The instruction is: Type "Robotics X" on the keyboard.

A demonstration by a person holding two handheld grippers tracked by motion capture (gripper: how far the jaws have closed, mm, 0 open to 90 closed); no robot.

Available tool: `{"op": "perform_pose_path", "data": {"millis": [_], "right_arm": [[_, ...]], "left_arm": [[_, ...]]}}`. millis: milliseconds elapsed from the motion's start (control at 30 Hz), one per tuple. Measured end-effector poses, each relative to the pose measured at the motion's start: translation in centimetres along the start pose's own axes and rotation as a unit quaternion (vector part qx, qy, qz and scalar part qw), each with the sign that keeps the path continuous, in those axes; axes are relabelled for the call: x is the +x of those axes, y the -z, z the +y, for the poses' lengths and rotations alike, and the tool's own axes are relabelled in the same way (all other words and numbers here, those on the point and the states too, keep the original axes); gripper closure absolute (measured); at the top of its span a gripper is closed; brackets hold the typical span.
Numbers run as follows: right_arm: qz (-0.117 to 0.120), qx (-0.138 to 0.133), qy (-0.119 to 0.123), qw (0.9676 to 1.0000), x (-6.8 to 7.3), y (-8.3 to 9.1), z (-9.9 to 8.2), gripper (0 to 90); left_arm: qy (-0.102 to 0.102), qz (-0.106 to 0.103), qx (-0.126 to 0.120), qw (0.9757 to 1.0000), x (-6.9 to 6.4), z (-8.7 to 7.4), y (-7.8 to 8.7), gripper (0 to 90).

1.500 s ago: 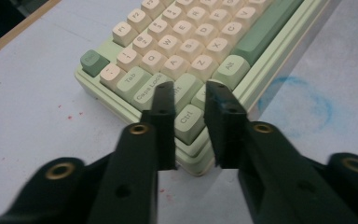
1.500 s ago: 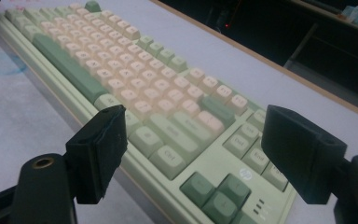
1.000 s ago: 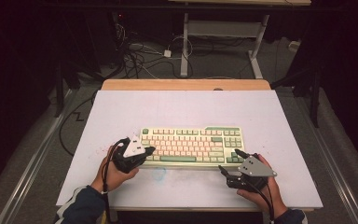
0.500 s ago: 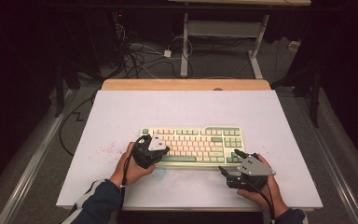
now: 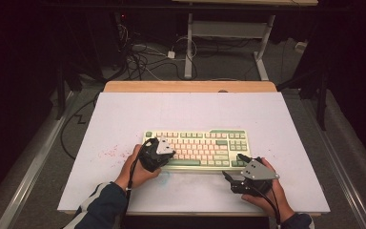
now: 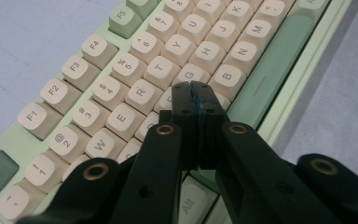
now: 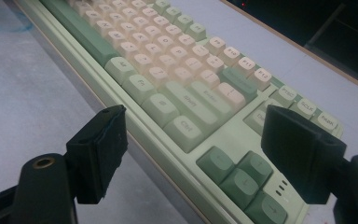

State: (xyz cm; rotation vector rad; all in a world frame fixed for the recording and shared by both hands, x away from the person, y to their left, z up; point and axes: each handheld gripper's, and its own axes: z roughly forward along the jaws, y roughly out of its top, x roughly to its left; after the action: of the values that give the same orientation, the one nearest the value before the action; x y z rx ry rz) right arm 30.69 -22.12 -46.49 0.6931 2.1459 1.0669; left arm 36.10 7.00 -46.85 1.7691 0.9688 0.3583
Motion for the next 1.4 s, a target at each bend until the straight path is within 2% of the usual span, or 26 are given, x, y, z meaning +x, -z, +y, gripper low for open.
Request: {"op": "perform_pose_path", "data": {"millis": [233, 400, 533, 600, 767, 800, 867, 933, 1000, 1133, 1233, 1300, 1400], "right_arm": [[0.006, 0.005, 0.007, 0.9999, 0.2, -0.1, 0.0, 23.1], [0.007, 0.004, 0.007, 0.9999, 0.2, 0.0, 0.1, 23.0], [0.006, 0.003, 0.008, 0.9999, 0.3, 0.1, 0.1, 23.0], [0.006, 0.002, 0.007, 1.0, 0.3, 0.1, 0.1, 23.0], [0.008, 0.001, 0.005, 1.0, 0.3, 0.1, 0.1, 23.0], [0.009, 0.001, 0.003, 1.0, 0.3, 0.1, 0.1, 23.0], [0.012, 0.0, -0.001, 0.9999, 0.2, 0.1, 0.1, 23.0], [0.011, 0.0, -0.002, 0.9999, 0.2, 0.1, 0.1, 23.0], [0.01, 0.0, -0.003, 0.9999, 0.1, 0.1, 0.1, 23.0], [0.012, -0.001, -0.008, 0.9999, 0.1, 0.1, 0.0, 23.1], [0.01, -0.002, -0.008, 0.9999, 0.1, 0.2, 0.1, 23.0], [0.008, -0.004, -0.011, 0.9999, 0.0, 0.2, 0.2, 23.0], [0.005, -0.005, -0.013, 0.9999, 0.0, 0.3, 0.2, 23.0]], "left_arm": [[-0.012, 0.002, 0.007, 0.9999, 0.0, -0.3, 0.1, 86.4], [-0.015, -0.004, -0.007, 0.9999, 0.1, -0.1, 0.8, 82.4], [-0.018, -0.004, -0.033, 0.9993, 0.5, -0.1, 1.8, 73.2], [-0.014, -0.001, -0.043, 0.999, 0.7, -0.2, 2.3, 65.8], [-0.035, 0.005, -0.069, 0.997, 1.3, -1.0, 3.5, 44.7], [-0.041, 0.012, -0.074, 0.9963, 1.4, -1.1, 3.7, 40.1], [-0.04, 0.013, -0.084, 0.9956, 1.6, -1.3, 4.1, 31.0], [-0.046, 0.017, -0.094, 0.9944, 1.8, -1.5, 4.7, 26.9], [-0.041, 0.018, -0.1, 0.9939, 2.0, -1.7, 5.1, 22.6], [-0.037, 0.052, -0.117, 0.991, 2.7, -2.4, 5.2, 18.9], [-0.032, 0.048, -0.128, 0.99, 2.8, -2.7, 5.8, 18.9], [-0.029, 0.046, -0.128, 0.9903, 2.9, -2.9, 6.2, 18.9], [-0.034, 0.049, -0.123, 0.9907, 2.9, -3.5, 6.6, 18.9]]}}
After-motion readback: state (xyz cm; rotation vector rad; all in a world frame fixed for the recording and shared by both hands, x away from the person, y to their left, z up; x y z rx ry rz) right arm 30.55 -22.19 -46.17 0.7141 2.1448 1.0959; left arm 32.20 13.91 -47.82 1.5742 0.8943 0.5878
